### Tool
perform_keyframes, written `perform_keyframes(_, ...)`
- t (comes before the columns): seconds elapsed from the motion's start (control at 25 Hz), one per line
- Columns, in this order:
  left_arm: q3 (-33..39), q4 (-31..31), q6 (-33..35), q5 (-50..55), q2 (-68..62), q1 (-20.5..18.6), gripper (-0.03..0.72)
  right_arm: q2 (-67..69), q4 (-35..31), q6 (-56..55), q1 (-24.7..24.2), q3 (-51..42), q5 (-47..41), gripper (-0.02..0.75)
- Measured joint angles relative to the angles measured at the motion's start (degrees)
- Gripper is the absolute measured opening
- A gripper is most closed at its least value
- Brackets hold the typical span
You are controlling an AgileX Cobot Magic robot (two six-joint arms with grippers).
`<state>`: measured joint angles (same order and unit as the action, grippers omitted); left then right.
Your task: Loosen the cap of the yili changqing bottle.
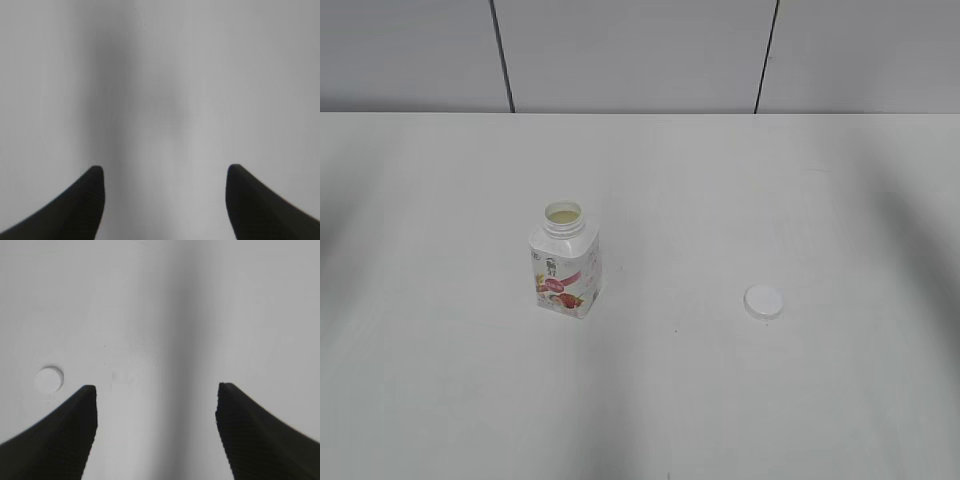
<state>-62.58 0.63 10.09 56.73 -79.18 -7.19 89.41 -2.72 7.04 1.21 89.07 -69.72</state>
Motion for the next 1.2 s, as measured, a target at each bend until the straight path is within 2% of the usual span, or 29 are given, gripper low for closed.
perform_keyframes(0.24,0.0,-0.63,0.0,4.12,5.34,0.0,0.468,-9.84,-0.12,0.26,0.0,-7.8,0.0,0.583)
perform_keyframes(0.48,1.6,-4.59,0.0,8.0,10.46,0.0,0.467,-19.11,-0.17,0.39,0.0,-13.31,-0.05,0.583)
perform_keyframes(0.84,10.87,-6.82,0.0,9.93,24.46,0.0,0.466,-29.7,-0.17,0.5,0.0,-19.41,-0.11,0.583)
perform_keyframes(1.2,21.24,-7.05,0.0,10.13,45.87,0.0,0.466,-43.37,-0.17,0.5,0.0,-31.13,-0.11,0.583)
